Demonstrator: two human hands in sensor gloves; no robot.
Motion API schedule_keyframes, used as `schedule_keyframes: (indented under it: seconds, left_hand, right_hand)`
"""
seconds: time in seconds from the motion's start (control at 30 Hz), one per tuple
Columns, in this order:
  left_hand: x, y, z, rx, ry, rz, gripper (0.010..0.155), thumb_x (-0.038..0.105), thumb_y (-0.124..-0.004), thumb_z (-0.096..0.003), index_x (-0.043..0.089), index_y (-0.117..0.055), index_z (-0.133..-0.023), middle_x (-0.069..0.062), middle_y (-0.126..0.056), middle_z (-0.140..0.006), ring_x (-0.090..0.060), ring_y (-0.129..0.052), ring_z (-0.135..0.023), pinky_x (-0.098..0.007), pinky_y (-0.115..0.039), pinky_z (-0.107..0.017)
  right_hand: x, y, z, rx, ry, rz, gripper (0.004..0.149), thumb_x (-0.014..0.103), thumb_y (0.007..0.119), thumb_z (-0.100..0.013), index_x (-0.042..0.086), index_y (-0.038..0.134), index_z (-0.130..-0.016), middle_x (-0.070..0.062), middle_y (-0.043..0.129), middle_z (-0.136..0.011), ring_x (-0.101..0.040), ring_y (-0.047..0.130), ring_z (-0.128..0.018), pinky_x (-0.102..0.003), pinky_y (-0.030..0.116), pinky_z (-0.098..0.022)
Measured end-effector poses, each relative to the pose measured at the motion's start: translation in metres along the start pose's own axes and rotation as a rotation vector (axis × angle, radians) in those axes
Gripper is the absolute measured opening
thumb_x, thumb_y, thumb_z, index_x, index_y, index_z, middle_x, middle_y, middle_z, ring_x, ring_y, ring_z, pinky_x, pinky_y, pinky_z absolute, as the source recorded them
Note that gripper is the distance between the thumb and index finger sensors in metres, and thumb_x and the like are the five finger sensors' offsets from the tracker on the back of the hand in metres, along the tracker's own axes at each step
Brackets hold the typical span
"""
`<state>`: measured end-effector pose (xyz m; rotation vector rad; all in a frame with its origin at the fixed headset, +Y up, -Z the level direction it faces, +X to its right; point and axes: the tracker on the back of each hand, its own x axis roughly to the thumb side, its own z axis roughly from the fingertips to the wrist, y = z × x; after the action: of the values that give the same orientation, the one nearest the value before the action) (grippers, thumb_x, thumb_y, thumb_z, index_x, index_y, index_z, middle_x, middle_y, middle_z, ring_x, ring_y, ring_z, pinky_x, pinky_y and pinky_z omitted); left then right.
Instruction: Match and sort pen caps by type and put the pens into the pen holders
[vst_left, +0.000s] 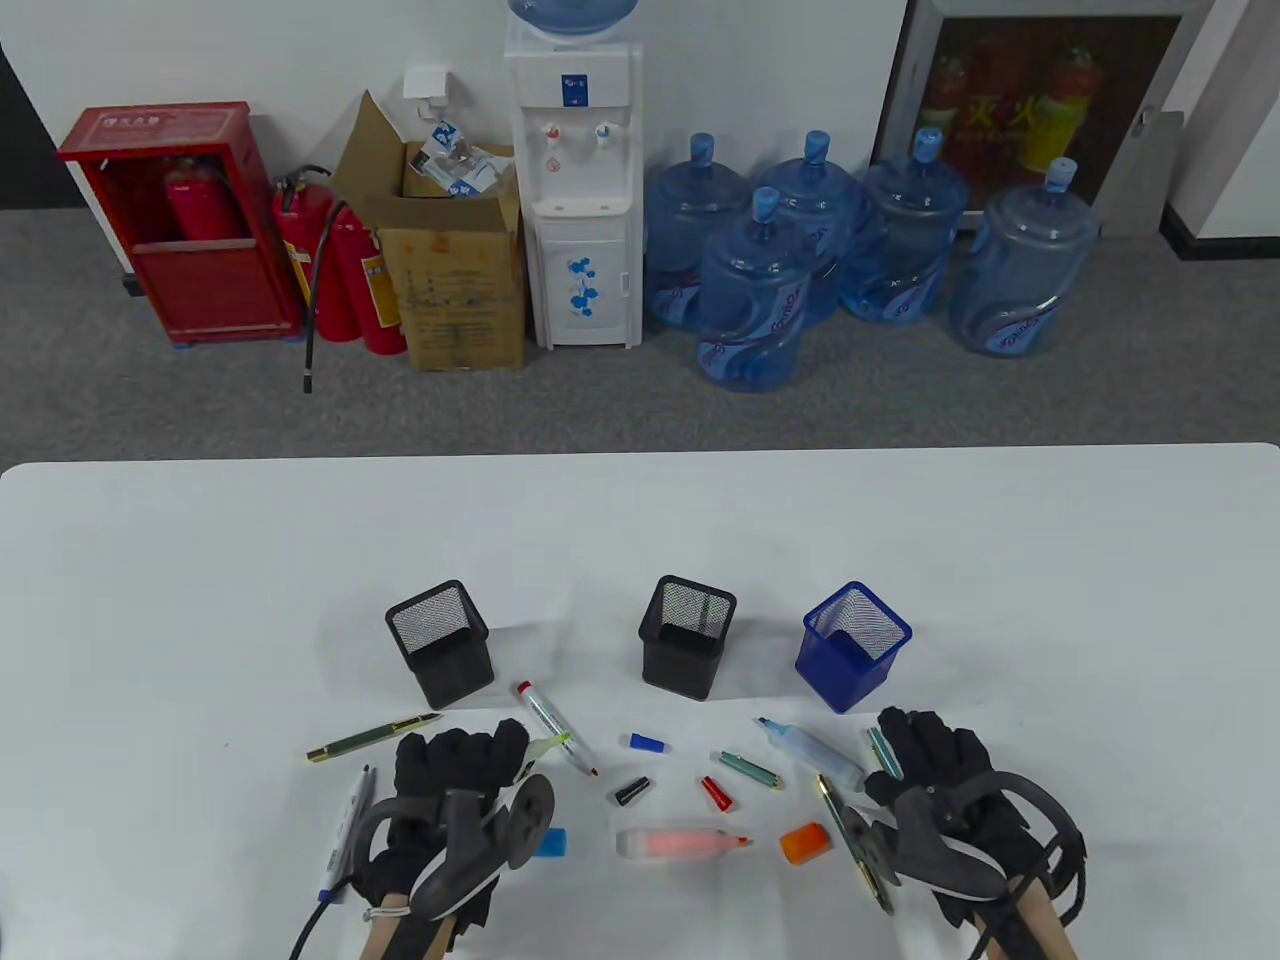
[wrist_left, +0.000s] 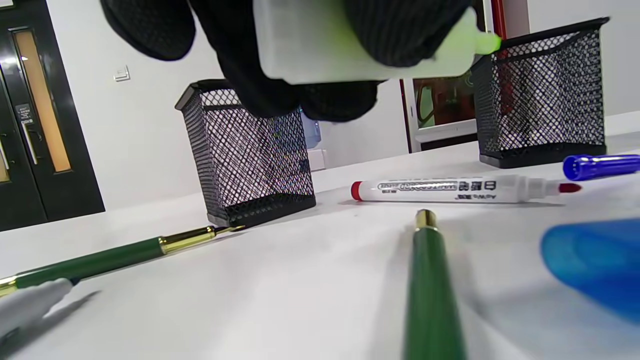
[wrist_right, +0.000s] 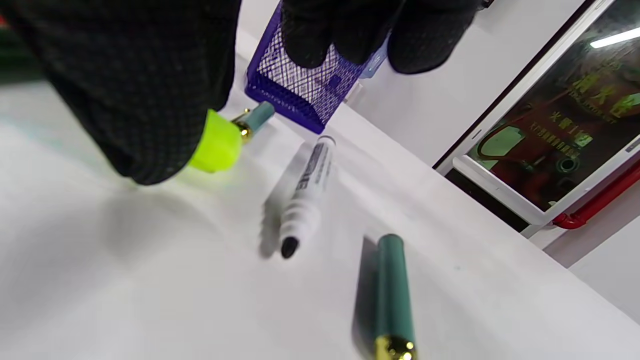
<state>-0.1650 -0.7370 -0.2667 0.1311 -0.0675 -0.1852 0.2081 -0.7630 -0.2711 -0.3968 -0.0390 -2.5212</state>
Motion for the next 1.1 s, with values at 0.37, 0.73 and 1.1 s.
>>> schedule_keyframes:
  seconds: [0.37,0.73,1.1]
  left_hand:
    - [0.001,0.0,0.0,-0.005,-0.013,-0.004,0.059,0.033,-0.073,-0.0431,0.033,-0.067,-0.101,0.004,-0.092,-0.092,-0.028,-0.09,-0.09,-0.065,-0.06,-0.076]
    - [0.003,0.009,0.002,0.06,-0.04,0.086,0.06,0.034,-0.071,-0.0429,0.035,-0.064,-0.102,0.003,-0.092,-0.09,-0.025,-0.101,-0.072,-0.061,-0.07,-0.07]
    - [0.034,0.024,0.013,0.194,-0.154,0.103,0.059,0.033,-0.069,-0.0434,0.042,-0.062,-0.101,0.007,-0.086,-0.094,-0.024,-0.096,-0.078,-0.066,-0.06,-0.076]
  right_hand:
    - [0.011,0.004,-0.001,-0.038,-0.028,0.05,0.061,0.049,0.082,-0.029,0.039,0.077,-0.089,-0.006,0.051,-0.118,-0.033,0.051,-0.103,-0.053,0.062,-0.076]
    - [-0.01,-0.04,0.007,-0.151,0.062,-0.084,0.061,0.042,0.075,-0.036,0.029,0.073,-0.096,-0.001,0.077,-0.108,-0.032,0.069,-0.102,-0.054,0.068,-0.074]
    - [0.045,-0.099,-0.019,-0.324,-0.012,-0.634,0.06,0.043,0.062,-0.042,0.028,0.067,-0.099,0.005,0.091,-0.086,-0.017,0.096,-0.074,-0.046,0.084,-0.063]
